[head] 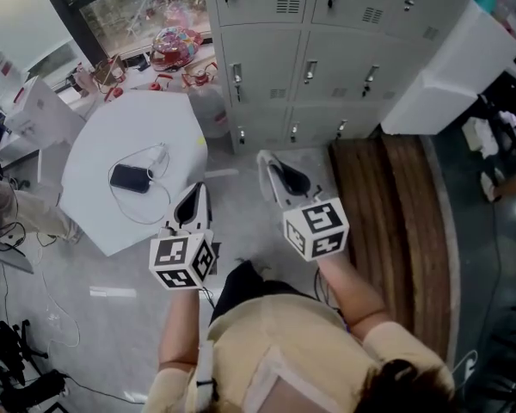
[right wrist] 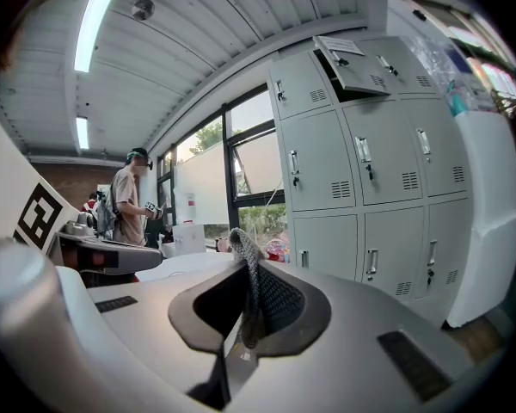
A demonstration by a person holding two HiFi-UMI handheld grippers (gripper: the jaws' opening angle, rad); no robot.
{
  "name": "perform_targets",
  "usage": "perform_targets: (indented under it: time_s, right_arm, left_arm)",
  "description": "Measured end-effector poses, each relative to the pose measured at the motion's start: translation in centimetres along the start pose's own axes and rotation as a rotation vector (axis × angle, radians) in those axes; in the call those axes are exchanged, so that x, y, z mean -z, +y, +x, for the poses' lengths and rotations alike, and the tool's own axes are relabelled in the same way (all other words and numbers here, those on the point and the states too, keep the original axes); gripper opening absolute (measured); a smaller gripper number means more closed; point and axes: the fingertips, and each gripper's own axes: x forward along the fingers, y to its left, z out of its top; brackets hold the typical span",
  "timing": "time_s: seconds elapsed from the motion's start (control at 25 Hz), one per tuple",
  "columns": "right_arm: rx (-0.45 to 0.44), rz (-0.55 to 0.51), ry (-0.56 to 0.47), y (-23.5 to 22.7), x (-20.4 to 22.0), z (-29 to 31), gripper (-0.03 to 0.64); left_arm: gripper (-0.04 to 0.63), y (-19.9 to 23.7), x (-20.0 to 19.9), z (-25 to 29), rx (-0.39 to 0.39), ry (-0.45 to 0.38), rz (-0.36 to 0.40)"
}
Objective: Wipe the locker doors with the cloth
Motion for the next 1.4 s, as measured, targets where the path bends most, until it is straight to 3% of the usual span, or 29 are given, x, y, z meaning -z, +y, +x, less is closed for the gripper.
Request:
perform_targets:
  time_s: [0.4,0.92,1.4]
  right_arm:
    - [0.04,-0.018,0.004,-3.1,-1.1,6.5,0.02]
    - [0.06,-0.053,0.021,-9.4,-4.6,23.0,0.02]
    - [0.058,-0.067,0.027,-12.4,-6.3,36.1,0.02]
  left_arm:
    - [0.002,2.8,-2.4,7.7,0.031,-0.019,0.007]
    - [0.002,10.4,-7.2,21.0,0.043,-0.033,-0.007]
    - [0.002,17.8,-8.8,28.2,0.009,-0.01,-0.054]
